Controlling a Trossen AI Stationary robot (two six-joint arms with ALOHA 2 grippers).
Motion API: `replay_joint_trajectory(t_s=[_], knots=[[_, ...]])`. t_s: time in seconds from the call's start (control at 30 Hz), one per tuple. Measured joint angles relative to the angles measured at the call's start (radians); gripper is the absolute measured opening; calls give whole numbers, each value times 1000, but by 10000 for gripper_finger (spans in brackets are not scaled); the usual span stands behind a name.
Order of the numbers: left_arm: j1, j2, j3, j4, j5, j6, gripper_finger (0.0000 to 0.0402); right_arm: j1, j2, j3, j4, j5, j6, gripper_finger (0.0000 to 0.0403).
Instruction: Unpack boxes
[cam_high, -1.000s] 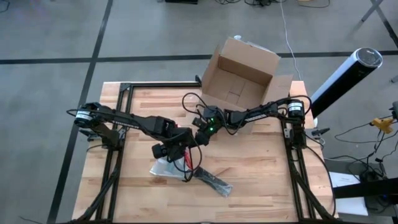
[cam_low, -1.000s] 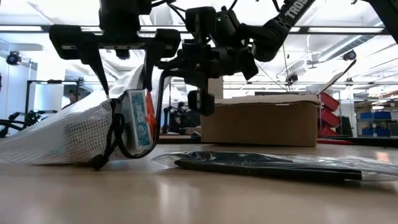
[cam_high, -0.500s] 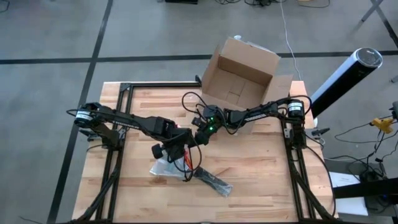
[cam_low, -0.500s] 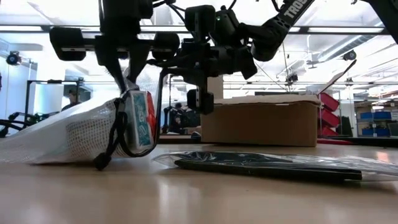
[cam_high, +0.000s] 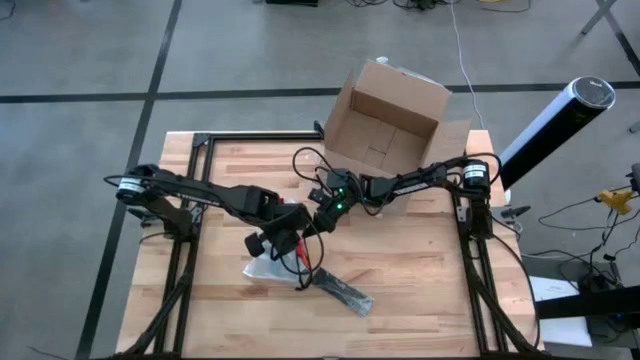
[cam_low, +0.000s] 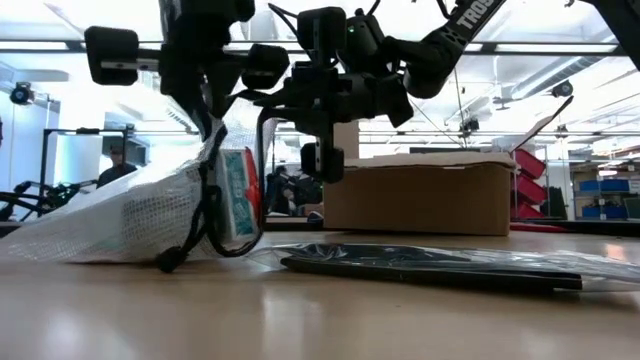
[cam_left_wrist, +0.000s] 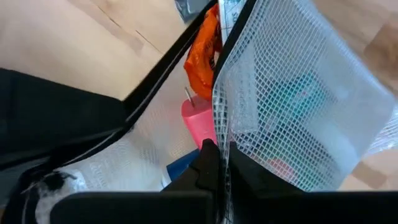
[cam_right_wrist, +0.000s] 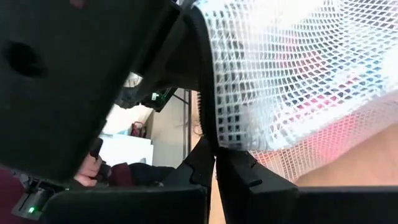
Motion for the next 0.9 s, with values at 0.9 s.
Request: replay_joint_trajectory(t_s=[0.9], knots=[[0,-177,0,99,23,-335,0,-6,-154,0,13,-12,80,0]])
